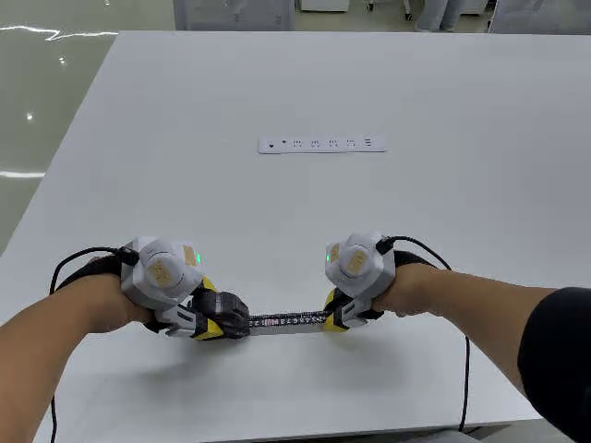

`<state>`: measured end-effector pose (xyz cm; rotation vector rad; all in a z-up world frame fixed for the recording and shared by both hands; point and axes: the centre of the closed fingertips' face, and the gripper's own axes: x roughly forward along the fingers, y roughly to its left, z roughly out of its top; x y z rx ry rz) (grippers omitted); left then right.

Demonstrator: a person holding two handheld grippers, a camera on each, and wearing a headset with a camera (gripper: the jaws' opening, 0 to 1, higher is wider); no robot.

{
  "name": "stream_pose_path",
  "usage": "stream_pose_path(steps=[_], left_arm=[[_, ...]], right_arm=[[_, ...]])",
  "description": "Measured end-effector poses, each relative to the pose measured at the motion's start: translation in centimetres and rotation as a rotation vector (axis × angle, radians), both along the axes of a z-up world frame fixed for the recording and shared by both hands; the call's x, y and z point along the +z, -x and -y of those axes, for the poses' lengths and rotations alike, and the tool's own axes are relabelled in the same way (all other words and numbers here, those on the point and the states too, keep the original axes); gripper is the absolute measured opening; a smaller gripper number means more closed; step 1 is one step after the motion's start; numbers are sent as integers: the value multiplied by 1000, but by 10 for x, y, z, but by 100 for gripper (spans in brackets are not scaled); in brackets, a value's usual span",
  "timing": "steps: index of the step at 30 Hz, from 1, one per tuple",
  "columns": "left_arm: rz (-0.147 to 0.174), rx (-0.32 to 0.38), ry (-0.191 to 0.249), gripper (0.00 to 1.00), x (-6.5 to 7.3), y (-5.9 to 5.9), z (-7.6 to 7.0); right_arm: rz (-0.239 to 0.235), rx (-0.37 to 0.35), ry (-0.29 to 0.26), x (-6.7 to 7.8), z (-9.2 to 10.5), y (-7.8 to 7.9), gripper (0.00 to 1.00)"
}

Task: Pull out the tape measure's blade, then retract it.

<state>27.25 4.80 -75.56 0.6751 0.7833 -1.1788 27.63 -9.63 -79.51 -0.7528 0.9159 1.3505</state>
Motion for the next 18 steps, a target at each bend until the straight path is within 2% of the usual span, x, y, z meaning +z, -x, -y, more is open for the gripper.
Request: stream_pose_path(steps=[11,18], left_arm=[[0,4,4,30,1,0,0],[-1,6,12,30,1,0,-1]], right_arm=[[17,13,-9,0,1,0,9],[1,-4,-19,1,3,-1,9]])
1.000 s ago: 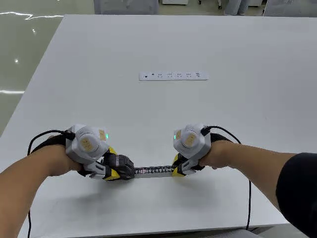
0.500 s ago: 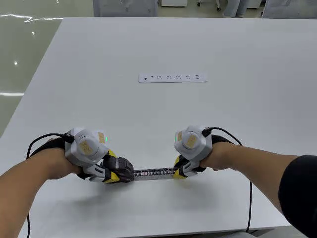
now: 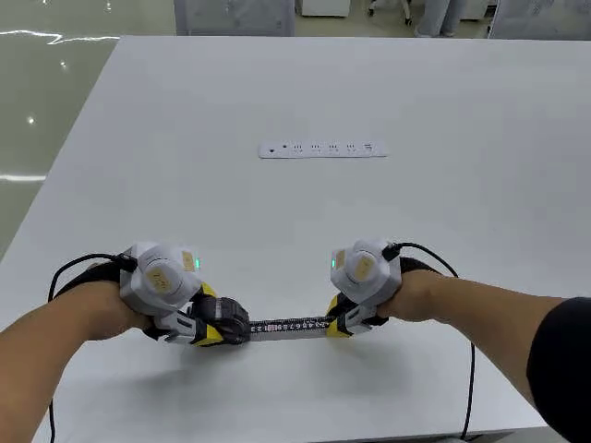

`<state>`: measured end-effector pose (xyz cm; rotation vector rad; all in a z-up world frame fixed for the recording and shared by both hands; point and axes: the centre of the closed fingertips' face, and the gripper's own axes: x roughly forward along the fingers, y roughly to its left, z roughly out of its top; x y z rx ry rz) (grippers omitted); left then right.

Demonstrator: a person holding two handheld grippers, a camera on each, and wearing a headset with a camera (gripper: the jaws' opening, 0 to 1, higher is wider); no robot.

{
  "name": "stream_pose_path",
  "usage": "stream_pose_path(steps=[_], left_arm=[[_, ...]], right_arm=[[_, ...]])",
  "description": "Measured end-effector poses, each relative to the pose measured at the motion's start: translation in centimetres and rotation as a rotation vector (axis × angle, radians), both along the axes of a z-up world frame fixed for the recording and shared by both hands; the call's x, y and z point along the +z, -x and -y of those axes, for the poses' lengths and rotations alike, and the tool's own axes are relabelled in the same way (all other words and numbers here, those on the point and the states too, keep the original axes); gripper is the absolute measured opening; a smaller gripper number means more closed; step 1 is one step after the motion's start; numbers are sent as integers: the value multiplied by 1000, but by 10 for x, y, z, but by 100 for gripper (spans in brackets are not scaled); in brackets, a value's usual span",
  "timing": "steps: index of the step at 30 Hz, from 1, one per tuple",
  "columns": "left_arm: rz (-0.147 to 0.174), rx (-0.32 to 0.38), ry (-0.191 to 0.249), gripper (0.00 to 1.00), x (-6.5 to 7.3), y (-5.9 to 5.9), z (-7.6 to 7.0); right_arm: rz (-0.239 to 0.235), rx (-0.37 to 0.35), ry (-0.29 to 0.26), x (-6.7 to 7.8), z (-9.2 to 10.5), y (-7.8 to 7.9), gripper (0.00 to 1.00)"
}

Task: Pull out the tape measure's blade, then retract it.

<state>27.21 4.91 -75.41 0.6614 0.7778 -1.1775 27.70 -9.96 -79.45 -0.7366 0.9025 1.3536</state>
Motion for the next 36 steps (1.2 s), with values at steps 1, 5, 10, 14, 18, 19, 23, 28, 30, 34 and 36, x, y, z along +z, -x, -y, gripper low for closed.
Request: stream_pose_path(steps=[1,5,10,14,18,19,23,28,30,34,36], left_arm=[[1,0,1,30,0,0,0],[0,0,0,30,0,0,1],[-1,-3,1,30,0,1,1],[-2,-2,5,30,1,0,0],[-2,-1,5,30,1,0,1],[-2,-1,4,30,0,0,1],[-2,0,5,30,0,0,1],[-1,0,5,30,0,-1,1],[-1,0,6,30,0,-1,1],[-1,1,7,30,0,-1,1],[0,1,7,30,0,-1,1]], right_arm=[[-1,-2,-2,0,0,0,9],[-7,-5,-3,1,1,0,9],[-6,-4,-1,1,3,0,9],[-9,-7,-2,1,5,0,9],[-9,-7,-1,1,5,0,9],[-9,-8,0,1,6,-1,9],[-9,-10,0,1,7,-1,9],[-12,-17,3,1,9,-1,9],[-13,-20,3,1,10,-1,9],[-12,-20,4,1,10,-1,9],[-12,-20,4,1,11,-1,9]])
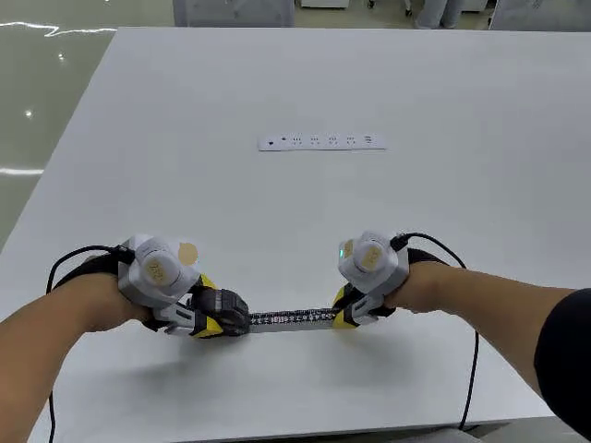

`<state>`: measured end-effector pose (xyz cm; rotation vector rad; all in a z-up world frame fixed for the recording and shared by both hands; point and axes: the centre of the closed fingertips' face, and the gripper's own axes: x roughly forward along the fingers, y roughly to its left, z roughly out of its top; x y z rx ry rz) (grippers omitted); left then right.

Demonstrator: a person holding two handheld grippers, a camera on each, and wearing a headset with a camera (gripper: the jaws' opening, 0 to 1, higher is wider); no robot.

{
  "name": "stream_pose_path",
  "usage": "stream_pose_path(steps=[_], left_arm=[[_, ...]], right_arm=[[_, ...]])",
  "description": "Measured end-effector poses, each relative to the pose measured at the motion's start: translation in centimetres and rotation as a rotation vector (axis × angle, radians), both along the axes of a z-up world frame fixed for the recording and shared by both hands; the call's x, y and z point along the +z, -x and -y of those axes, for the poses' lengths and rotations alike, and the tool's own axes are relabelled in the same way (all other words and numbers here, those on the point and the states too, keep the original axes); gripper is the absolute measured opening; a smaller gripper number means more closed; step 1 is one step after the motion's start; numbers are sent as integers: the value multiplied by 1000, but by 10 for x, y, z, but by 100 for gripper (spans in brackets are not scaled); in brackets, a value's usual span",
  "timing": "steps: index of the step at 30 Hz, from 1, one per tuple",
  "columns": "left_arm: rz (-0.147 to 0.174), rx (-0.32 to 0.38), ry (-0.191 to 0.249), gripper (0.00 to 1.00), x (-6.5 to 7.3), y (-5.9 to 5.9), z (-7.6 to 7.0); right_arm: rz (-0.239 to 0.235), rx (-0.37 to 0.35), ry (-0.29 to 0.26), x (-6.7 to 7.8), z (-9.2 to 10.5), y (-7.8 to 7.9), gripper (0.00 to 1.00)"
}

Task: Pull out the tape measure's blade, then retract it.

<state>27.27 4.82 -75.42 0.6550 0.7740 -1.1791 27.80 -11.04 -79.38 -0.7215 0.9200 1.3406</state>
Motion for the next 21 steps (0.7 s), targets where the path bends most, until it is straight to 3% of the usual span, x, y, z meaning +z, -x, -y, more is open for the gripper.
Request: stream_pose_path(steps=[21], left_arm=[[2,2,-3,31,0,1,0]], right_arm=[[1,-7,4,0,9,-1,9]])
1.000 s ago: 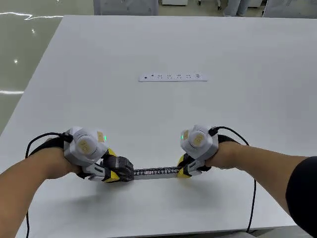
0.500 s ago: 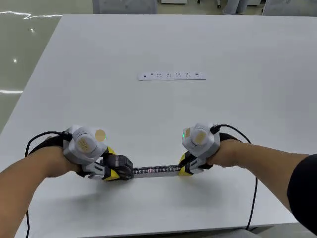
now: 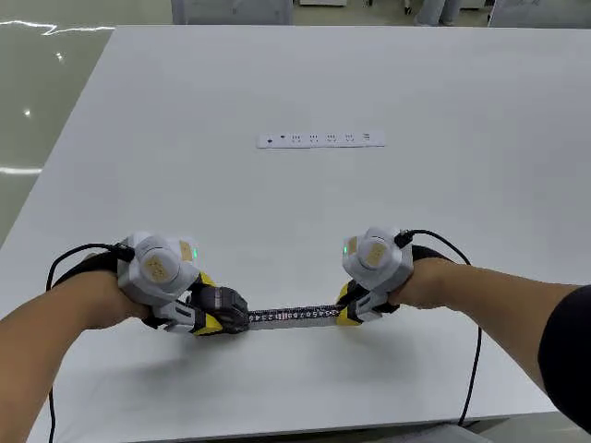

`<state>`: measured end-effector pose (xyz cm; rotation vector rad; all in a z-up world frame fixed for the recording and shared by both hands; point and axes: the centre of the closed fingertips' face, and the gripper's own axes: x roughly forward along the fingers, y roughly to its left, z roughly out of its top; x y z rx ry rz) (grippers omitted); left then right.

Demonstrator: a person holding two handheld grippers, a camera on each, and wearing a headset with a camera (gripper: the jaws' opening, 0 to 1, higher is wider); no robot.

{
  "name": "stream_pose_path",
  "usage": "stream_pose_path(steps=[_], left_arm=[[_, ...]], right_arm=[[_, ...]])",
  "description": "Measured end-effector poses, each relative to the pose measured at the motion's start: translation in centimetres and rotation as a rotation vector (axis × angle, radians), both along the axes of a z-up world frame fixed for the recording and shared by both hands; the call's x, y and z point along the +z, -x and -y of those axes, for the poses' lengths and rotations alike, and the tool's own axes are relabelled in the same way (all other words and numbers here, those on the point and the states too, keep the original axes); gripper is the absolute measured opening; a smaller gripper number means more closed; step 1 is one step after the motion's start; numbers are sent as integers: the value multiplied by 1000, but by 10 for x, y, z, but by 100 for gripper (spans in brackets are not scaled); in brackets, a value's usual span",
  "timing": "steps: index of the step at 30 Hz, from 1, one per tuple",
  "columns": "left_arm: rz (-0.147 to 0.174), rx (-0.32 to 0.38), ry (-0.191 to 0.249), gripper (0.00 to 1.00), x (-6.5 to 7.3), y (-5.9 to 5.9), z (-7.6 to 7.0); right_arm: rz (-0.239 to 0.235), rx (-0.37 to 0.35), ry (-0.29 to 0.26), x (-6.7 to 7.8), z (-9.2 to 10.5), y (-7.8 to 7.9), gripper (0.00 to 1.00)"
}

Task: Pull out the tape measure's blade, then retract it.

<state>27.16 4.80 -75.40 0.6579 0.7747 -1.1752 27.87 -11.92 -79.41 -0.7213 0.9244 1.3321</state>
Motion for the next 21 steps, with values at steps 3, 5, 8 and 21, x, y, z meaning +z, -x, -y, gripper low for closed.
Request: stream_pose_path(steps=[3,5,8,21], left_arm=[[0,0,0,31,0,0,0],[0,0,-1,31,1,0,0],[0,0,0,31,1,1,1],[-1,0,1,30,2,1,2]], right_arm=[[-1,-2,2,0,1,1,9],[-1,-4,2,0,3,0,9],[-2,-6,1,0,4,0,9],[-2,-7,7,0,7,0,9]])
